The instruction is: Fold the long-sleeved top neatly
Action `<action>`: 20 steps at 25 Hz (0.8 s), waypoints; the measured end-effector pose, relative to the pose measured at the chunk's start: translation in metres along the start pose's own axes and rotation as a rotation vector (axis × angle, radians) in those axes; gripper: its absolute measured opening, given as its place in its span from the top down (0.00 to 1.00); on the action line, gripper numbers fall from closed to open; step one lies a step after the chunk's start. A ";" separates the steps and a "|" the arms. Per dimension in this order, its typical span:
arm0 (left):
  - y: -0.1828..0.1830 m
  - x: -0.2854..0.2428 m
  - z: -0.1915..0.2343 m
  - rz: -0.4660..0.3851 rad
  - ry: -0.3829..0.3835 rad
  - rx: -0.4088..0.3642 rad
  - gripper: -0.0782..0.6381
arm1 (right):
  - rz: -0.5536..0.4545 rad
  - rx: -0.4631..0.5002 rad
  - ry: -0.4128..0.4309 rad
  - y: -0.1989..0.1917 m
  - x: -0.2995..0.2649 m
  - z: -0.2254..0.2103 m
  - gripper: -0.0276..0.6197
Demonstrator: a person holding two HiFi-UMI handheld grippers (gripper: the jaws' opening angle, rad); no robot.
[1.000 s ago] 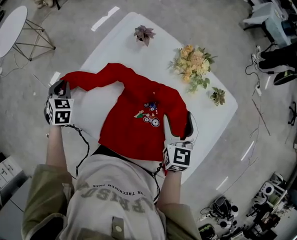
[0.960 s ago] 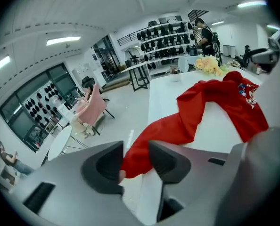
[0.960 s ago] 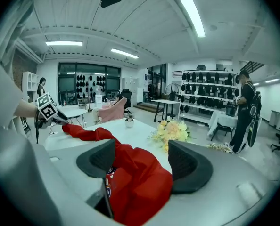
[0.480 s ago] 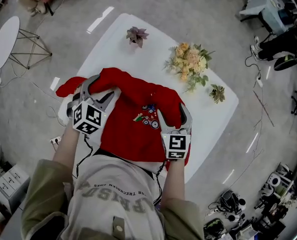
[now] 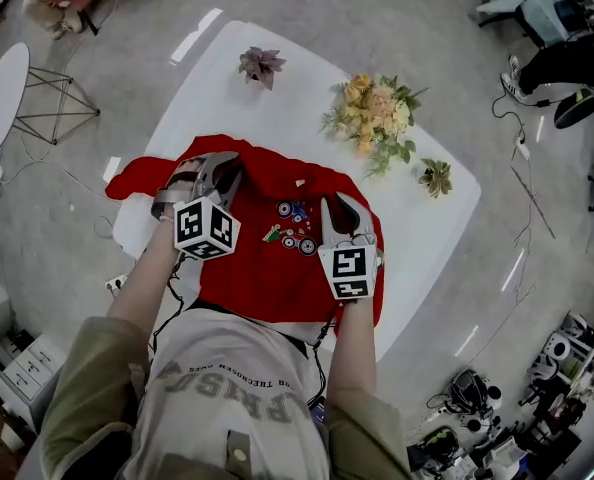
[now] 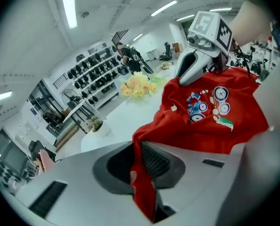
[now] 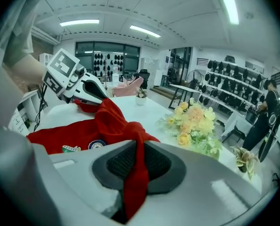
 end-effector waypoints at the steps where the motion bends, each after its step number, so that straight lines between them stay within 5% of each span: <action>1: 0.004 0.004 0.005 -0.023 0.005 0.017 0.82 | -0.010 -0.010 -0.011 0.003 0.005 -0.005 0.88; 8: 0.039 0.004 0.061 -0.107 0.038 0.170 0.83 | -0.058 -0.030 -0.110 0.035 0.028 -0.070 0.90; 20: 0.022 -0.080 0.066 0.085 0.033 0.279 0.82 | 0.122 -0.063 -0.146 0.006 -0.040 -0.108 0.90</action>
Point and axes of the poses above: the fingertips, and each gripper's own axes: x backward along the fingers, z to its left, y out of its top, the point moved 5 cm from there along x, backward along the fingers, and after that the axes turned 4 degrees about z, right-handed, at the moved point
